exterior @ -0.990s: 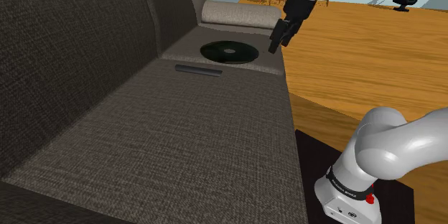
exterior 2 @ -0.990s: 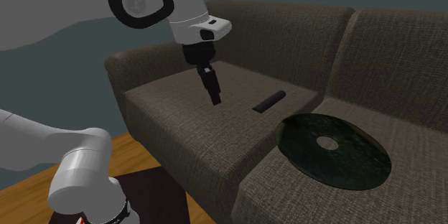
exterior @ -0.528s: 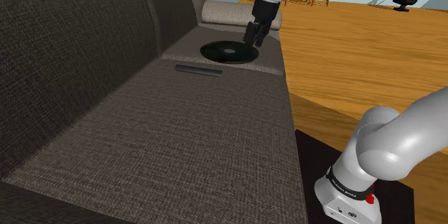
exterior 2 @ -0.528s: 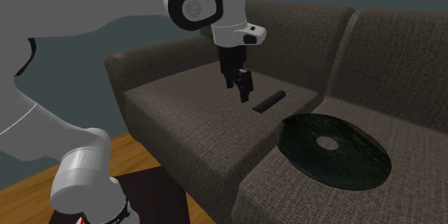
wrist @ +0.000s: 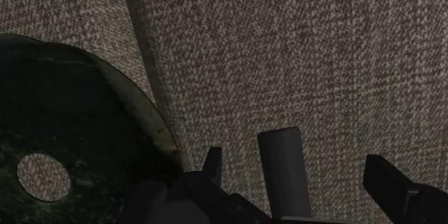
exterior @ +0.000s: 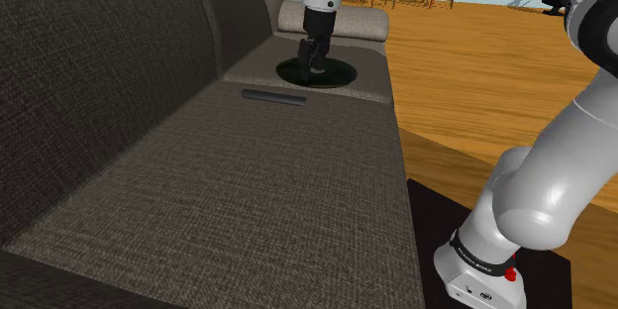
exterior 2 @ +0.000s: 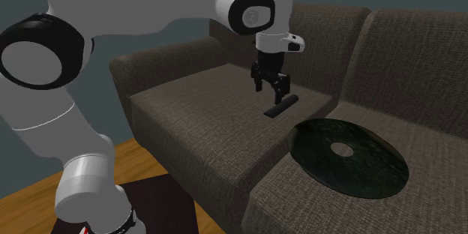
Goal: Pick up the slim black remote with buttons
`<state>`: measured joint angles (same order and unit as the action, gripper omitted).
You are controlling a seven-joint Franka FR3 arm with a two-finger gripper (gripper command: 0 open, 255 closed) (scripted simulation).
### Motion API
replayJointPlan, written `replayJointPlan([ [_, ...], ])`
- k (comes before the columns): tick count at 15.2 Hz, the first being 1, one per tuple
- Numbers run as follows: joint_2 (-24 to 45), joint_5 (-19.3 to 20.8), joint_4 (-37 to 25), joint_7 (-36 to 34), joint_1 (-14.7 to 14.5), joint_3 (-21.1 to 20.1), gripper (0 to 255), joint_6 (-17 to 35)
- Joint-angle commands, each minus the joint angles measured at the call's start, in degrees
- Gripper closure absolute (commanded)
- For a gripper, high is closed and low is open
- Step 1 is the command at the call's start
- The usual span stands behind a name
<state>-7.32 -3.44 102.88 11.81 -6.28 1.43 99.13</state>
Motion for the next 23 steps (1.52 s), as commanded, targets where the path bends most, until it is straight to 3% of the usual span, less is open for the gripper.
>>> replayJointPlan([
  [1,5.62,-0.45,-5.24,1.72,-0.43,-0.19,0,-1.02],
  [7,19.41,-1.04,-19.87,4.89,-1.57,-1.53,0,-5.36],
  [16,18.84,-1.09,-13.25,5.30,-1.62,-1.54,0,0.68],
  [17,18.91,-1.09,-13.36,5.29,-1.62,-1.55,255,0.63],
  [23,18.95,-1.10,-13.32,5.31,-1.62,-1.54,255,0.72],
])
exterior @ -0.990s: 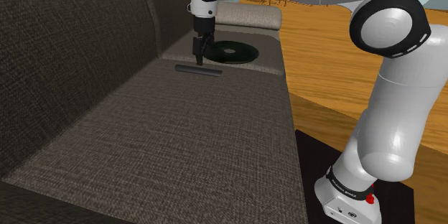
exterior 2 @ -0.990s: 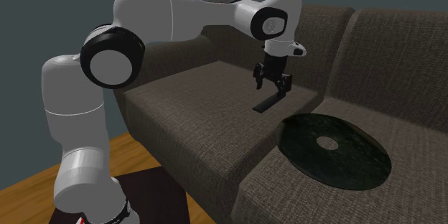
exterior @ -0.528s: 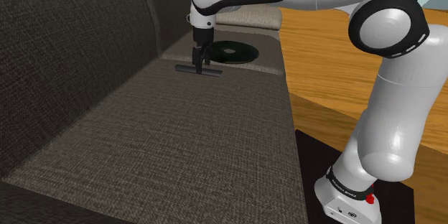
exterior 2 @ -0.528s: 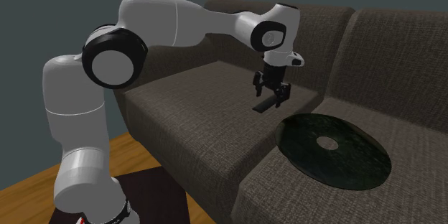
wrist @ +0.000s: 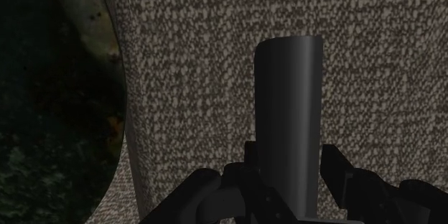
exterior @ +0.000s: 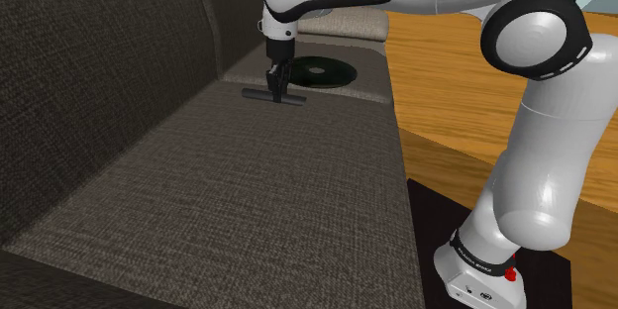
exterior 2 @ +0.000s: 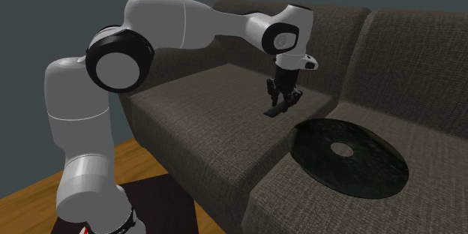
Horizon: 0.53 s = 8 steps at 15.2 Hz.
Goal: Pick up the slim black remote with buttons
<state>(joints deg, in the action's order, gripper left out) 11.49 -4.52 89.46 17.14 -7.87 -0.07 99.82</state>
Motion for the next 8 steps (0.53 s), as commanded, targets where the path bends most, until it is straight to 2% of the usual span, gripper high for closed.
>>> replayJointPlan([
  [1,0.11,-0.03,0.09,-0.02,-0.02,-0.03,255,-0.02],
  [3,0.04,-0.02,0.16,-0.03,-0.04,-0.03,255,-0.01],
  [8,0.31,0.02,-4.06,-0.30,0.00,-0.02,255,-3.95],
])
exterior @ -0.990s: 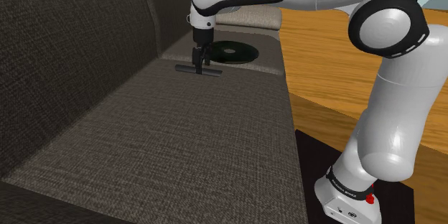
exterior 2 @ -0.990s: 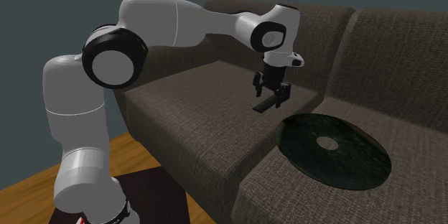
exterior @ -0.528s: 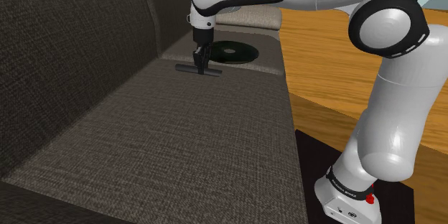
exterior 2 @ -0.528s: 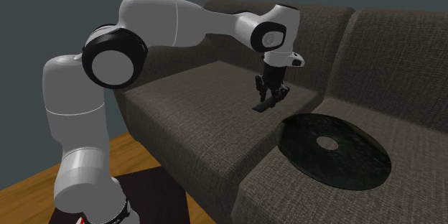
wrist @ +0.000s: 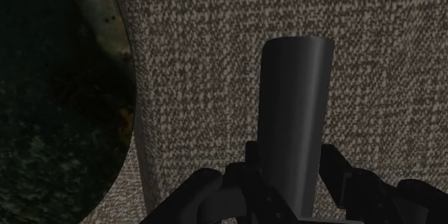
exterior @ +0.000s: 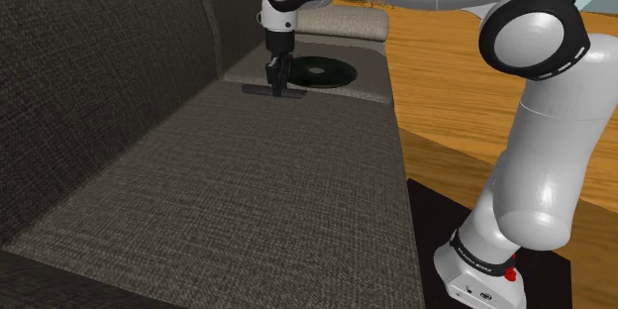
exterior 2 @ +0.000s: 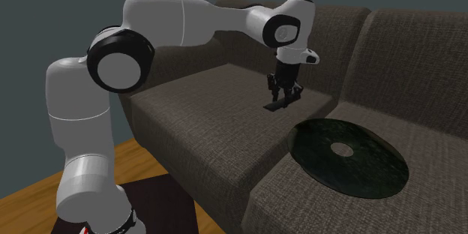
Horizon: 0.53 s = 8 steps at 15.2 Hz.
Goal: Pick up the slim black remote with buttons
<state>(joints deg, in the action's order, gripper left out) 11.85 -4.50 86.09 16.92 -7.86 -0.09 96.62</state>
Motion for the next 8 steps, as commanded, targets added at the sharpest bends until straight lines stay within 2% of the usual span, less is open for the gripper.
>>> replayJointPlan([
  [1,0.05,0.01,-1.60,-0.13,0.00,-0.01,255,-1.56],
  [8,1.25,0.03,-8.72,-0.53,0.05,0.00,255,-7.46],
])
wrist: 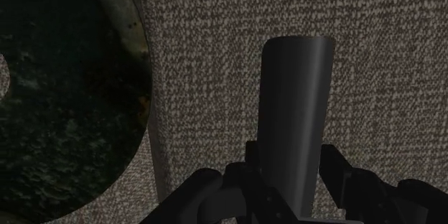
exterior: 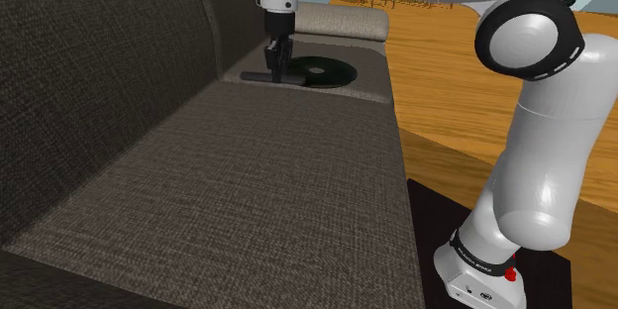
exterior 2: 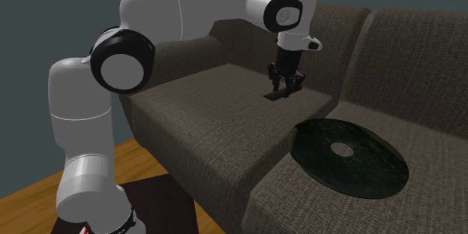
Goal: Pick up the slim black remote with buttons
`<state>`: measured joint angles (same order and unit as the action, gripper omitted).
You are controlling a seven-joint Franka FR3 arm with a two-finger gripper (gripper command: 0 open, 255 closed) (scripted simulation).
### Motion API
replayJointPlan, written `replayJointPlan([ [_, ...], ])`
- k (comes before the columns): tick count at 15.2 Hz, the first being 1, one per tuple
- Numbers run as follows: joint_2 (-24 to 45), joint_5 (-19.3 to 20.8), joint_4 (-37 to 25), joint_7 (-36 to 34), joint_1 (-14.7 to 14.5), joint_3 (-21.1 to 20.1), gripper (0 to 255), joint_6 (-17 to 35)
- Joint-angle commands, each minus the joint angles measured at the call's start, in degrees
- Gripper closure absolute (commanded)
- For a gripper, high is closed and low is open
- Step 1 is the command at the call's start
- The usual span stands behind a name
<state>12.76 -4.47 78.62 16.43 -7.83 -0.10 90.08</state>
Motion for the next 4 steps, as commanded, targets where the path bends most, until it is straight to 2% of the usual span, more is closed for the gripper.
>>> replayJointPlan([
  [1,0.60,0.00,-2.39,-0.10,0.03,0.01,255,-1.80],
  [4,0.92,0.00,-3.74,-0.17,0.04,0.01,255,-2.84],
])
